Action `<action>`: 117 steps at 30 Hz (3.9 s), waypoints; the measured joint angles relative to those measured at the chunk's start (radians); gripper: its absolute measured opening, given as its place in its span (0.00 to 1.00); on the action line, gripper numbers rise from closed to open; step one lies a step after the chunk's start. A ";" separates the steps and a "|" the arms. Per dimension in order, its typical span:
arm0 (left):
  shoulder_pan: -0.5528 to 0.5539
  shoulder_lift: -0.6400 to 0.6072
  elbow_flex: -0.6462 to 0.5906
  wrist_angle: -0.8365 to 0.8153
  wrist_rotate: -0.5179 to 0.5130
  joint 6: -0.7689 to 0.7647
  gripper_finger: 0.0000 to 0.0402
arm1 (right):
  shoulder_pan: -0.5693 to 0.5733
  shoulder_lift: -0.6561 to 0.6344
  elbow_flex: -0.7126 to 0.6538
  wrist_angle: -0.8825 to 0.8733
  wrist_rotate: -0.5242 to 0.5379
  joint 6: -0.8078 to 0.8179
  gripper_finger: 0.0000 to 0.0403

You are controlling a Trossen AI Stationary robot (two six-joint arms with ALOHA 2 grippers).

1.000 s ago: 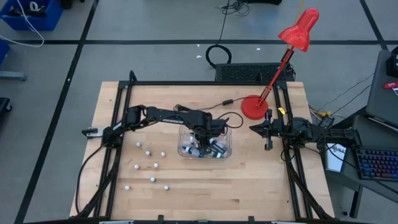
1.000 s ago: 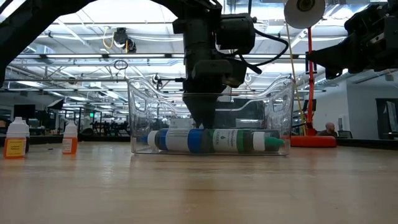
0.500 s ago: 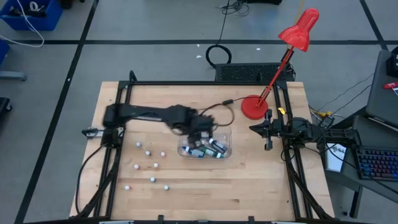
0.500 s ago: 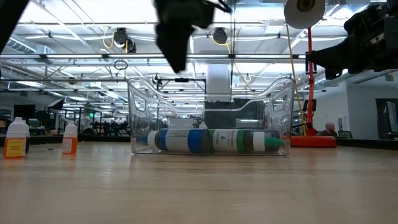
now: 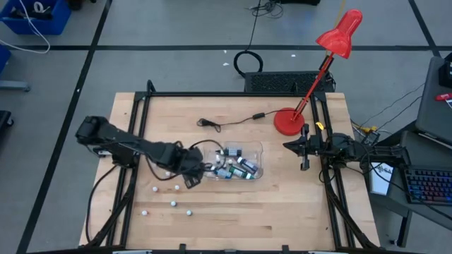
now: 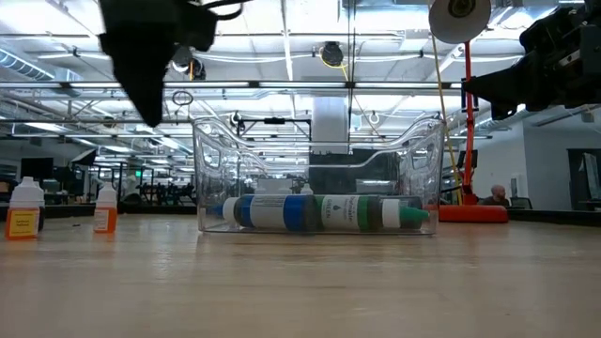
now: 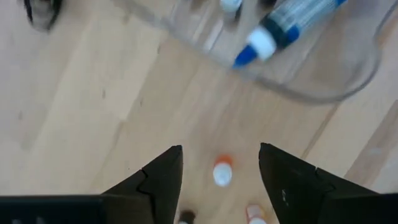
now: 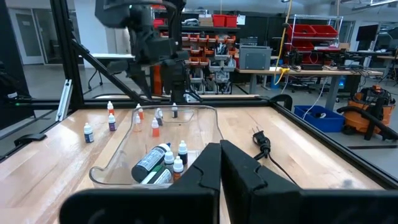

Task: Pick & Place food coloring
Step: Put the small orange food coloring bottle into the transparent bin

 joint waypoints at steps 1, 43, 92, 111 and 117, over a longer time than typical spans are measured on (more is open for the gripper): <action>-0.010 -0.003 -0.017 0.002 0.000 -0.025 0.54 | 0.000 0.000 0.000 0.000 0.000 0.000 0.00; 0.048 0.006 -0.292 0.216 0.167 -0.321 0.51 | 0.000 0.000 0.000 0.000 0.000 0.000 0.00; 0.048 0.006 -0.292 0.269 0.245 -0.260 0.29 | 0.000 0.000 0.000 0.000 0.000 0.000 0.00; 0.048 0.006 -0.291 0.267 0.220 -0.219 0.12 | 0.000 0.000 0.000 0.000 0.000 0.000 0.00; 0.048 0.006 -0.283 0.265 0.194 -0.167 0.12 | 0.000 0.000 0.000 0.000 0.000 0.000 0.00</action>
